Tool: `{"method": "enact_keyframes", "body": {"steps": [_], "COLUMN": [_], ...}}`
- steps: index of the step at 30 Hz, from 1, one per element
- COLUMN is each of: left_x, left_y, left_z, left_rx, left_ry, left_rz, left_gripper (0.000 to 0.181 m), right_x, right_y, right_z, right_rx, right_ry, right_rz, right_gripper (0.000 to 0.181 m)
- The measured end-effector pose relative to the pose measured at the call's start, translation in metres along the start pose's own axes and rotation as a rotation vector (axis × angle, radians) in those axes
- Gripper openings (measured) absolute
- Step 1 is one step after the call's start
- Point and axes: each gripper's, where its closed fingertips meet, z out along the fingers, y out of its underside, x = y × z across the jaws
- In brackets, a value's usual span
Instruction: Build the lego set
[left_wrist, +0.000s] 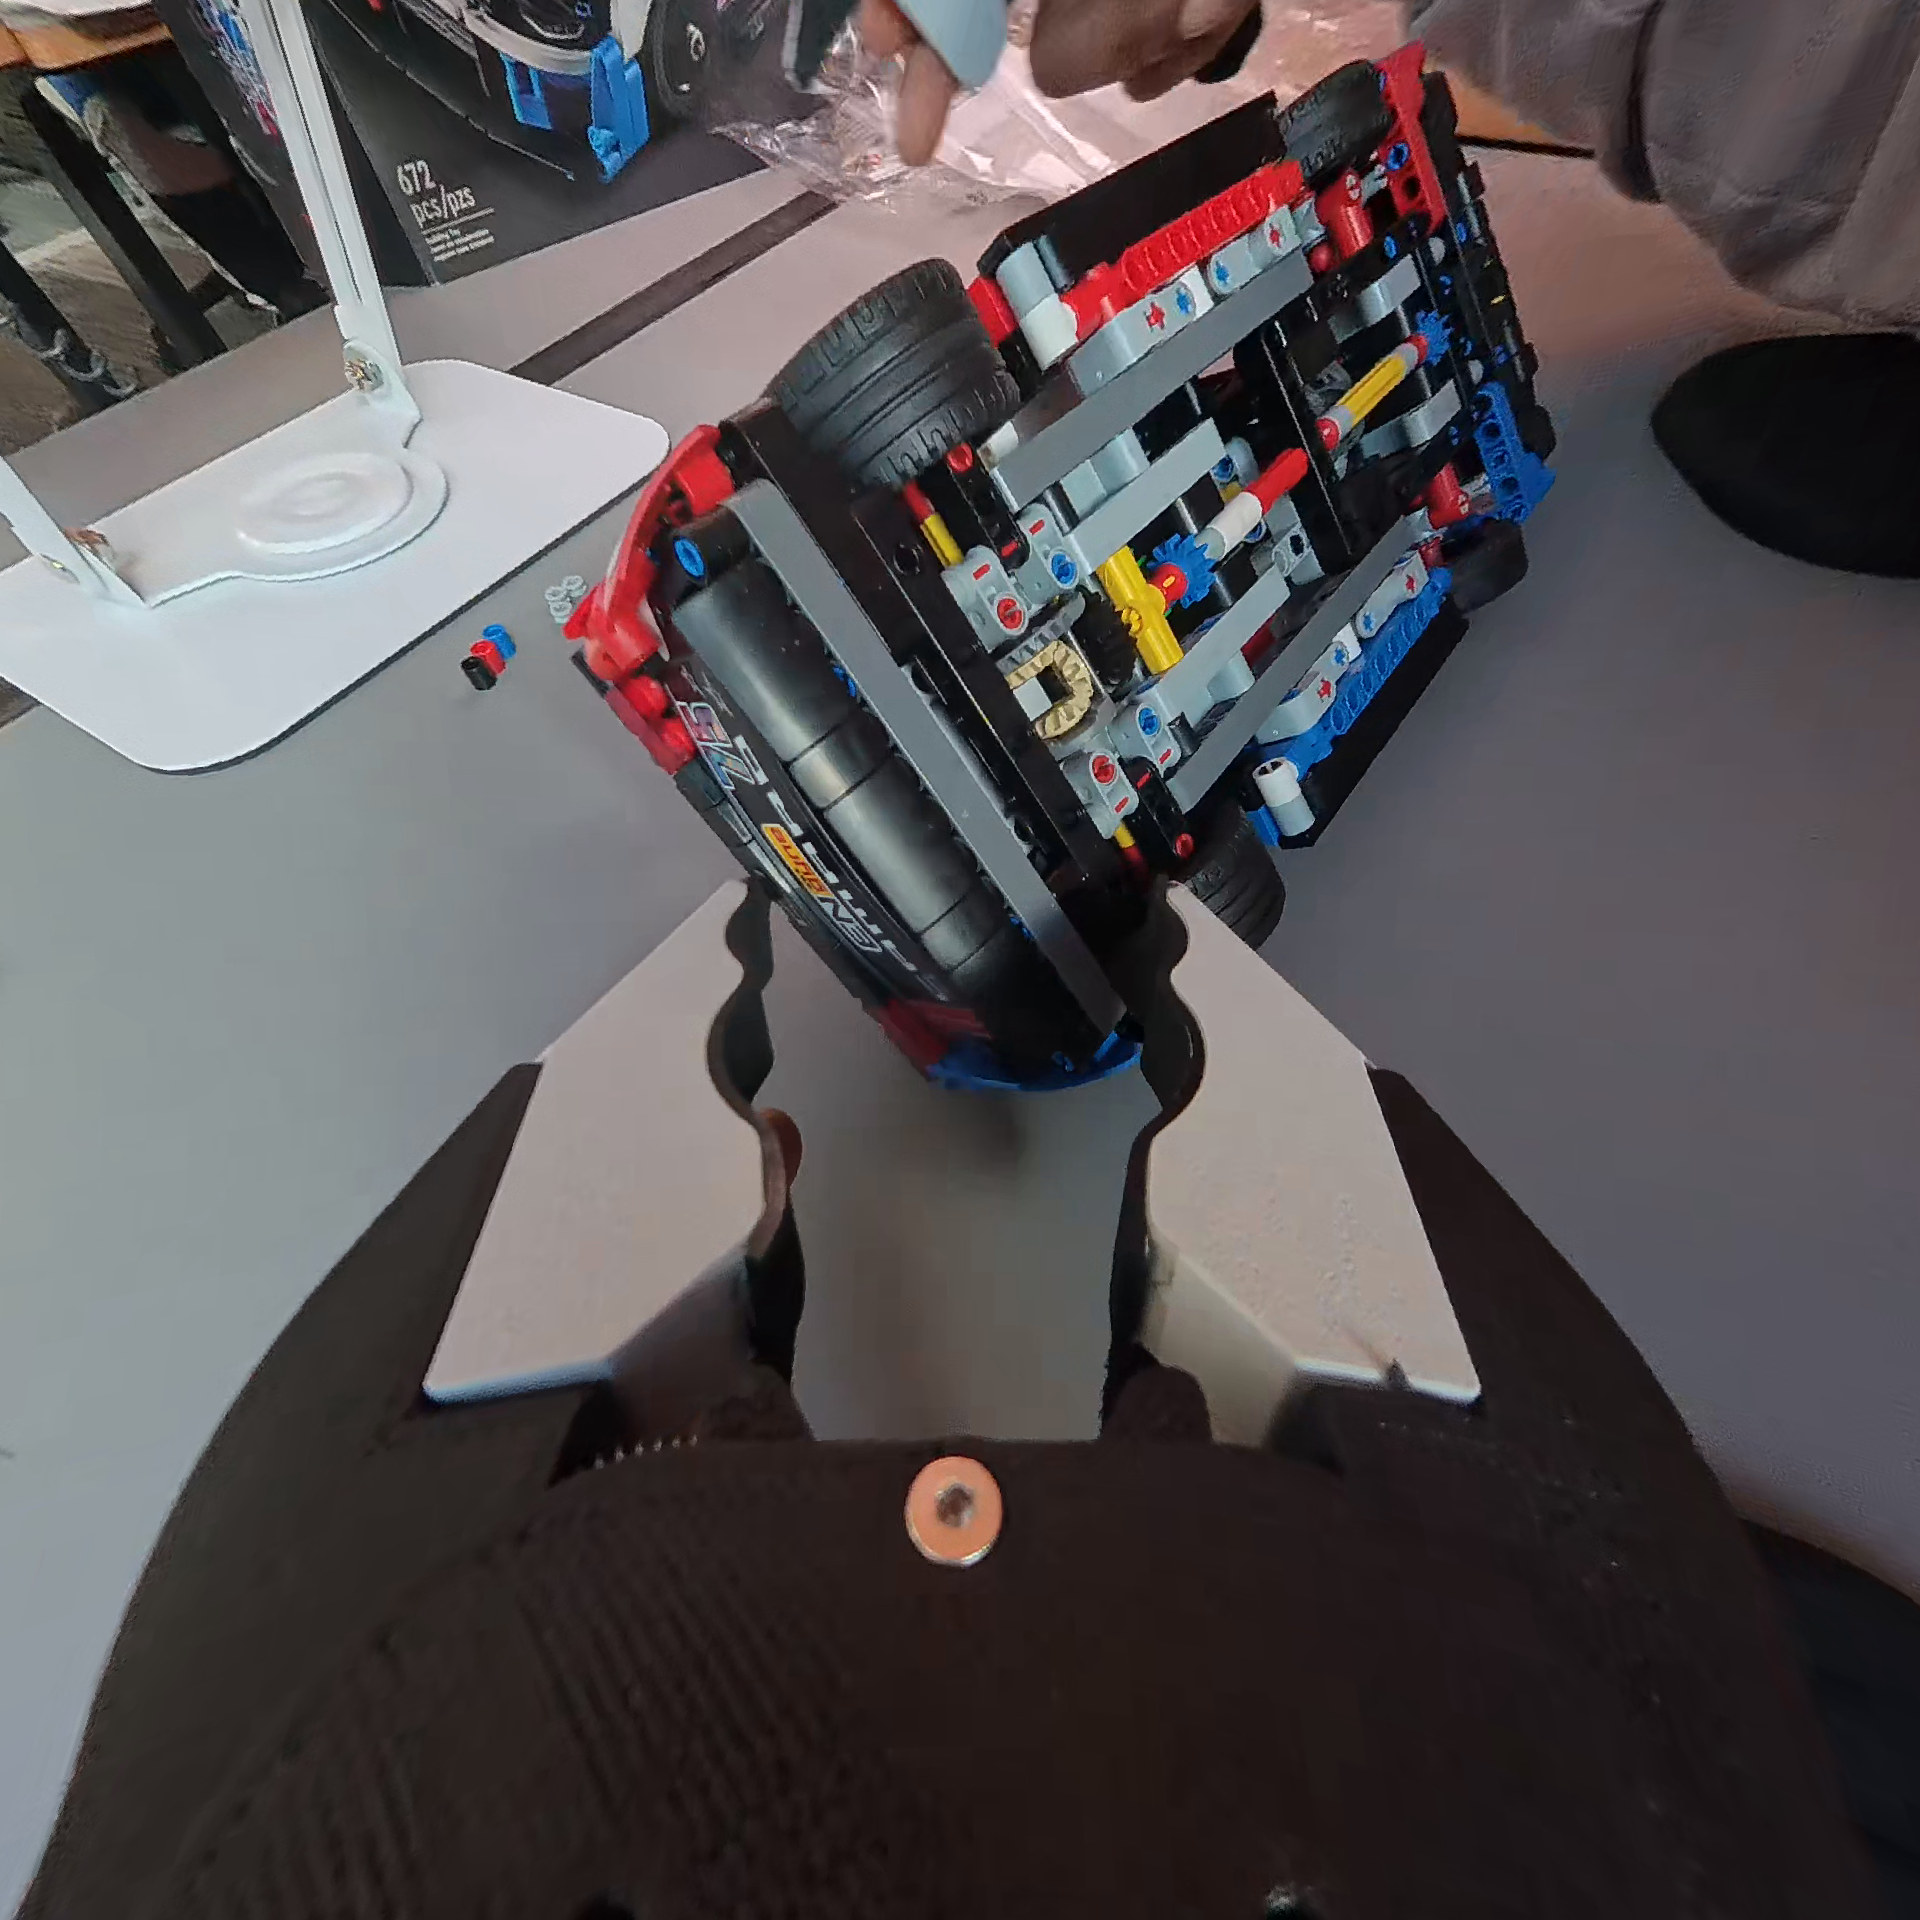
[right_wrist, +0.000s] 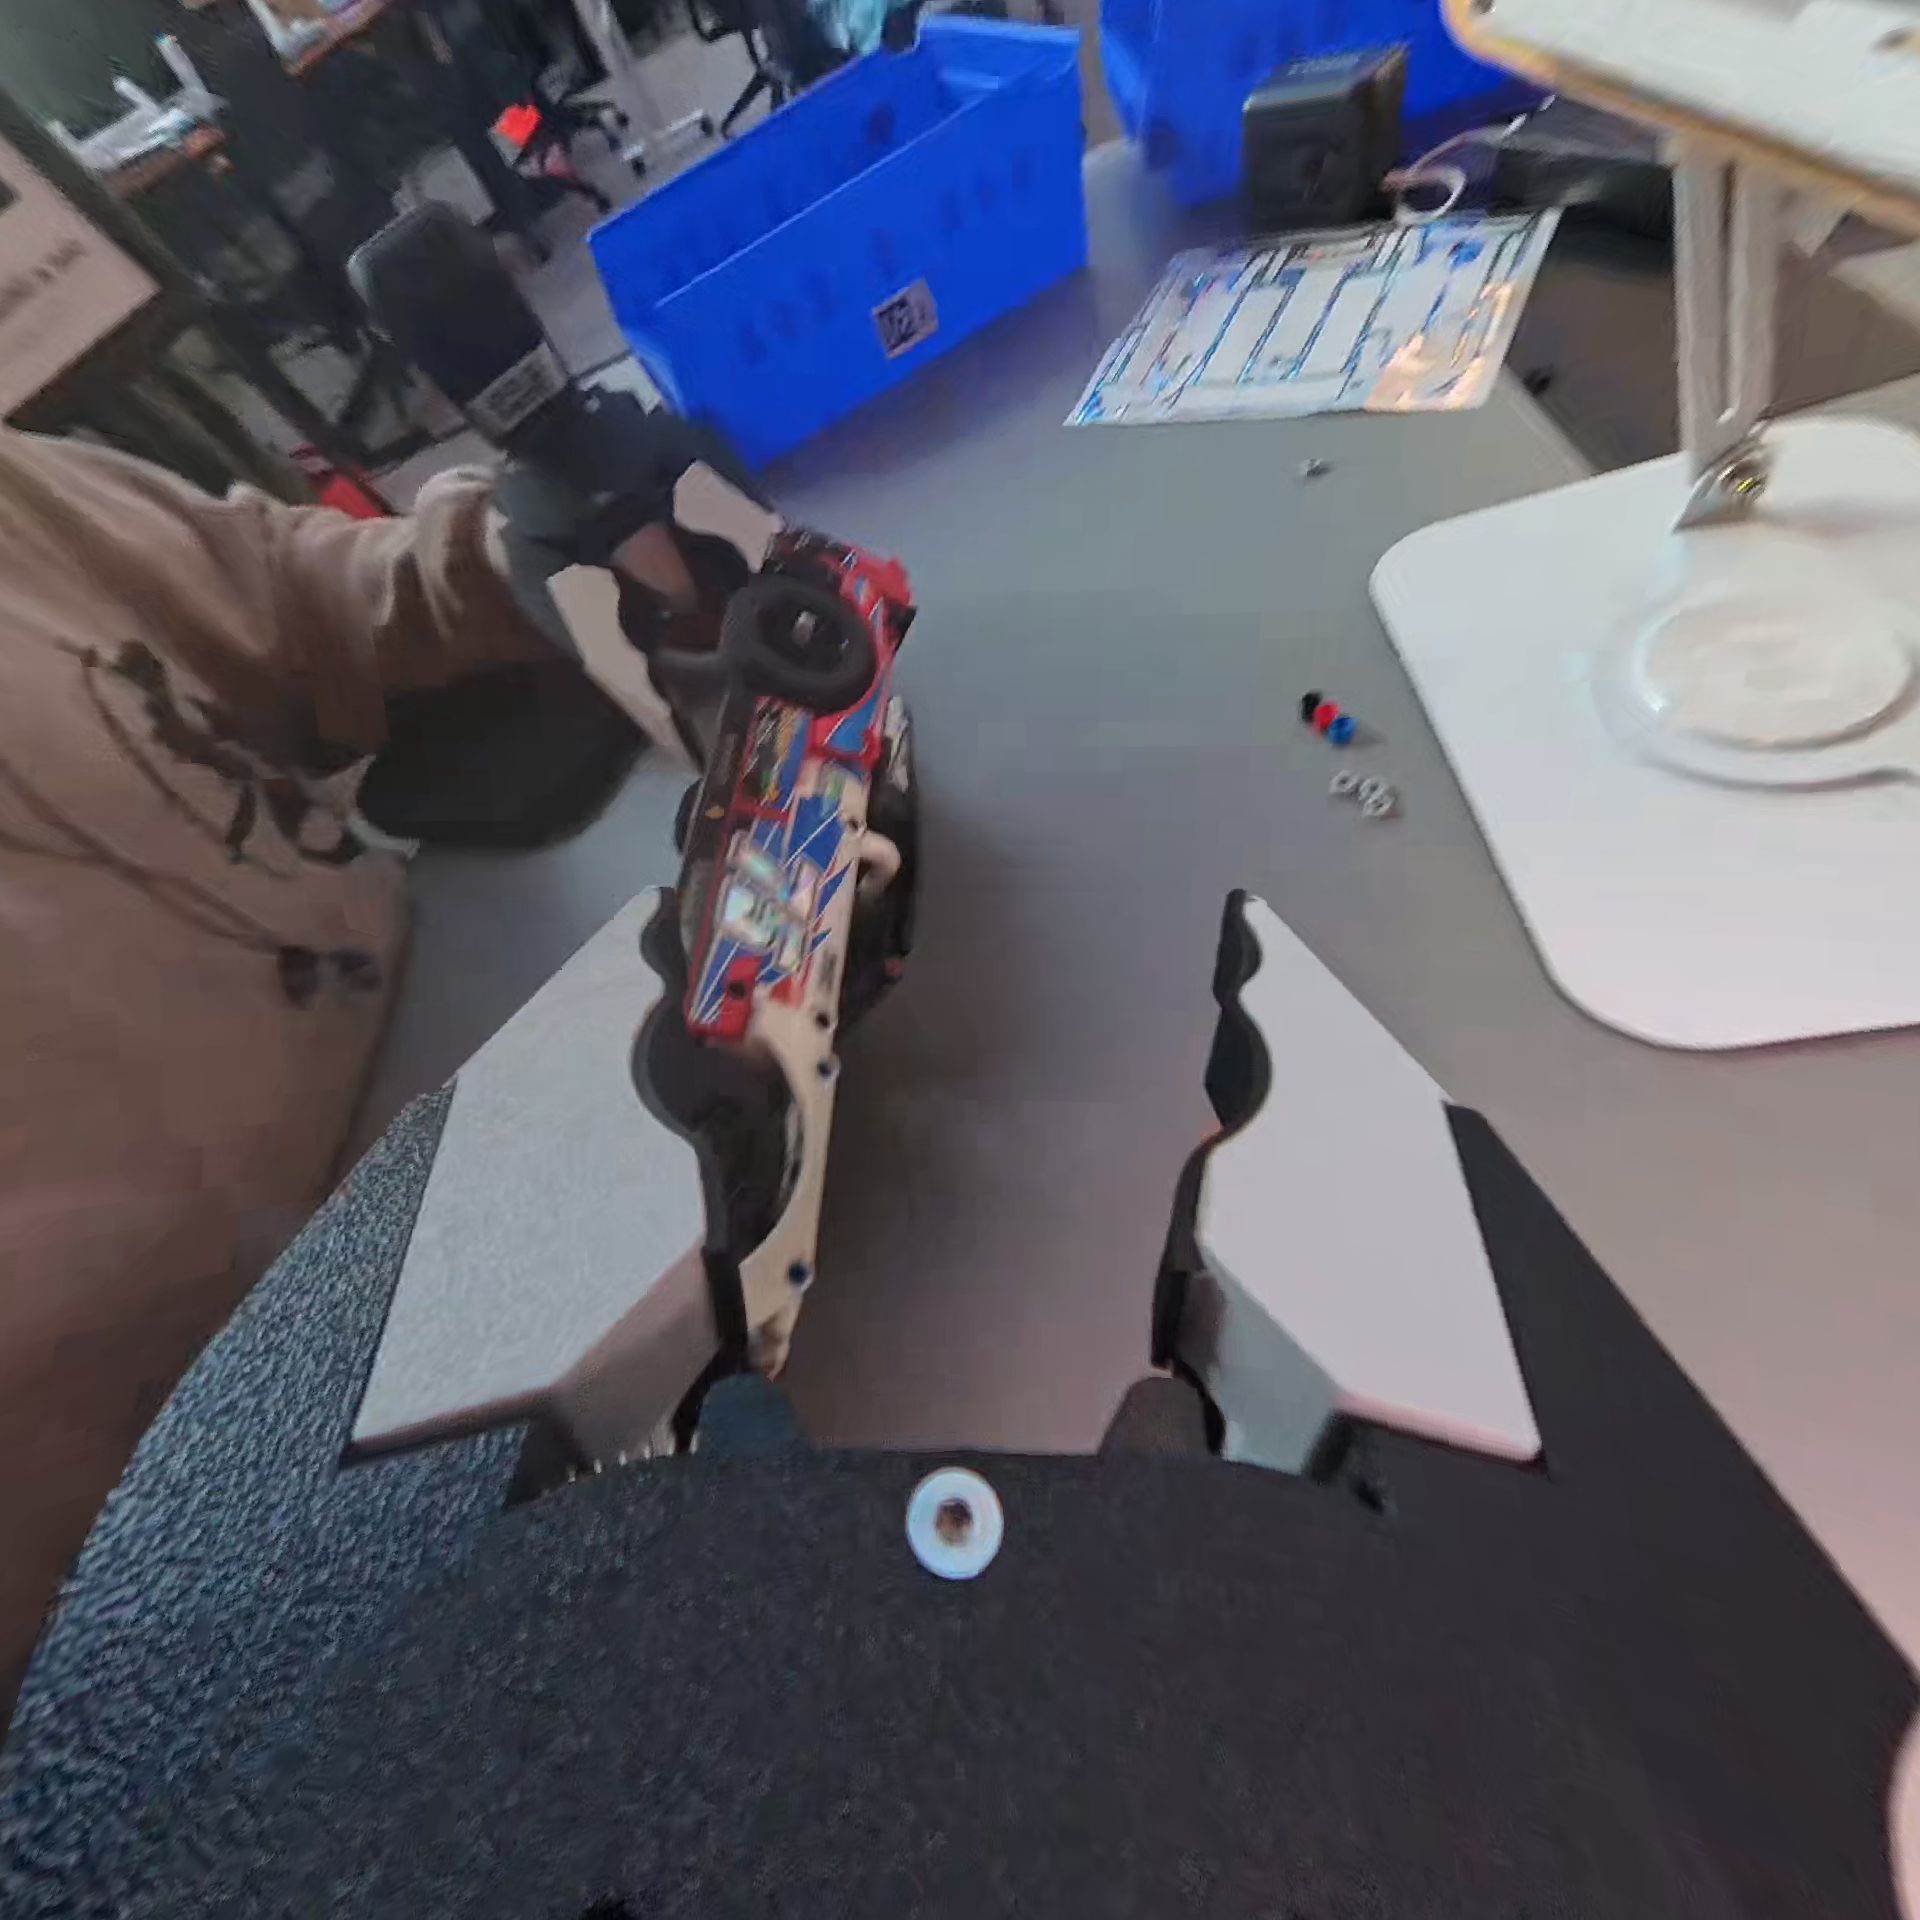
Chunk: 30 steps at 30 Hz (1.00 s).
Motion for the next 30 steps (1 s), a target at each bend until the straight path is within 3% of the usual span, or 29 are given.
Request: {"method": "enact_keyframes", "body": {"steps": [2, 4, 6, 8, 12, 16, 24, 30], "left_x": [0.001, 0.001, 0.001, 0.001, -0.016, -0.034, -0.037, -0.028], "left_y": [0.000, 0.000, -0.001, -0.001, -0.010, -0.015, -0.020, -0.036], "left_z": [0.000, 0.000, 0.000, 0.001, 0.000, 0.008, 0.009, 0.002], "left_rx": [-0.004, -0.002, 0.004, 0.009, 0.018, 0.012, 0.012, 0.127], "left_ry": [-0.004, -0.006, -0.006, -0.005, -0.136, -0.249, -0.367, -0.239], "left_rz": [-0.003, 0.003, 0.007, 0.013, 0.098, 0.207, 0.437, 0.296], "left_gripper": [0.070, 0.070, 0.070, 0.070, 0.056, 0.050, 0.047, 0.055], "right_x": [-0.034, -0.056, -0.061, -0.068, -0.067, -0.052, -0.039, -0.040], "right_y": [0.034, 0.066, 0.106, 0.128, 0.093, 0.075, 0.088, 0.089], "right_z": [-0.020, -0.026, -0.014, 0.004, -0.003, -0.014, -0.015, -0.018], "right_rx": [-0.093, -0.135, -0.213, -0.235, -0.111, -0.212, -0.088, -0.088], "right_ry": [-0.051, -0.021, 0.071, 0.114, 0.288, 0.558, 0.662, 0.585], "right_rz": [0.028, 0.082, 0.111, 0.080, -0.194, -0.591, -0.704, -0.582], "right_gripper": [0.117, 0.116, 0.102, 0.070, 0.052, 0.052, 0.055, 0.053]}}
